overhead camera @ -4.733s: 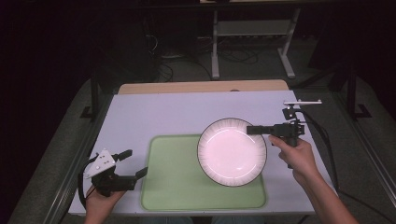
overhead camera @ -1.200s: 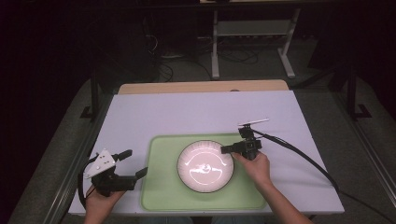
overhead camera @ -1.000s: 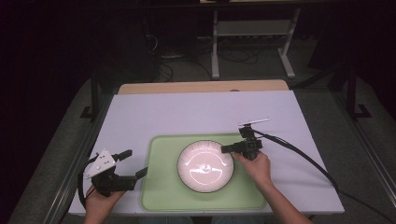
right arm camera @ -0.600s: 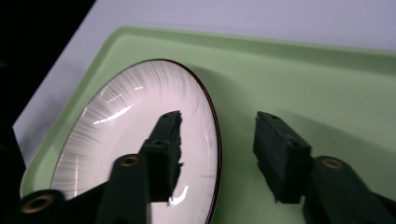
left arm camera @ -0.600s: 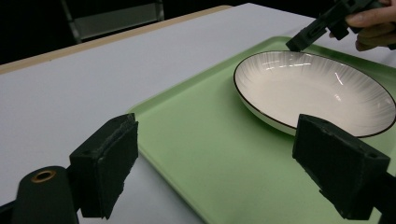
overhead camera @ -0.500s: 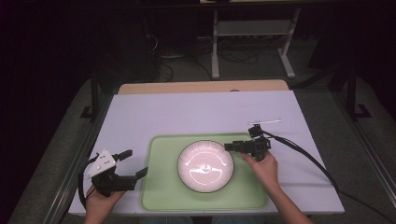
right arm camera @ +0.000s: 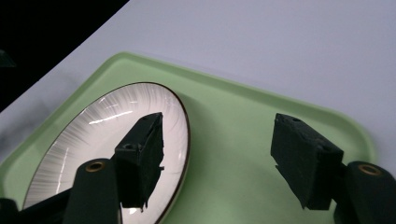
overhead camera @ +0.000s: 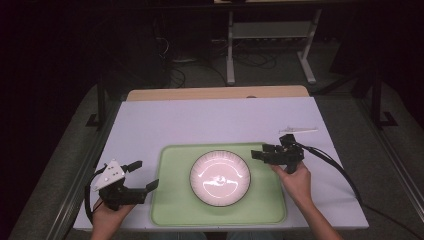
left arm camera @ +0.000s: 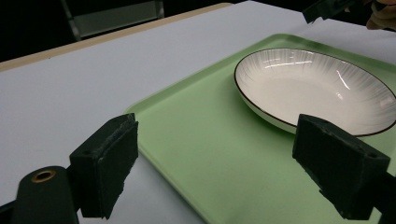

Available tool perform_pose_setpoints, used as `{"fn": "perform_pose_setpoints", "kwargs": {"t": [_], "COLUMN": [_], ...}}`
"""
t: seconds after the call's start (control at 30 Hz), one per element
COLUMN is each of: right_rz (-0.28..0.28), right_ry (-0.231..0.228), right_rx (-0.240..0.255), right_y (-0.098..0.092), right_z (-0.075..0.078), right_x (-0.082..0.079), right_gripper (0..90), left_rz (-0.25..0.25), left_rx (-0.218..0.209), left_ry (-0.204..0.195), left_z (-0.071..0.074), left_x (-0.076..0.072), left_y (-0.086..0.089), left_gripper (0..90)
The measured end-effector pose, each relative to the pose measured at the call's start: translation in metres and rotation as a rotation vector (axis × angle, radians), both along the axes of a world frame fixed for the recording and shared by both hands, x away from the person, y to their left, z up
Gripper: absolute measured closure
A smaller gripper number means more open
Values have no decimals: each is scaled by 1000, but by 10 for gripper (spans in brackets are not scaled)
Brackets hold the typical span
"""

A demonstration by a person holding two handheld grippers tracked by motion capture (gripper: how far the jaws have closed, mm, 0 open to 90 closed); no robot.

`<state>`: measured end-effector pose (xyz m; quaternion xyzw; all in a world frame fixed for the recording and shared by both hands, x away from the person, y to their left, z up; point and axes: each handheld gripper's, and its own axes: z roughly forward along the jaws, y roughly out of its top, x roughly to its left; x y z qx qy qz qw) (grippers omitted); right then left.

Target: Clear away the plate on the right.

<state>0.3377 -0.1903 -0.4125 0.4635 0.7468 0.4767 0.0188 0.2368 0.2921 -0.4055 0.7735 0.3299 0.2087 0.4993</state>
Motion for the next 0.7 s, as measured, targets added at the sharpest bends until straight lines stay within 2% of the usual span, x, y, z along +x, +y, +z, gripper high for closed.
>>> {"fn": "perform_pose_setpoints", "kwargs": {"t": [0.2, 0.57, 0.7], "right_rz": [-10, -45, -64], "right_ry": [-69, -168, -190], "right_rx": [-50, -89, -97], "right_y": [-10, -38, -48], "right_z": [5, 16, 18], "right_x": [-5, -17, -22], "right_gripper": [302, 254, 242], "left_rz": [1, 1, 1], "left_rx": [2, 5, 5], "left_ry": [2, 8, 11], "left_z": [0, -2, -2], "left_x": [0, 2, 2], "left_y": [0, -1, -1], "left_gripper": [140, 140, 140]}}
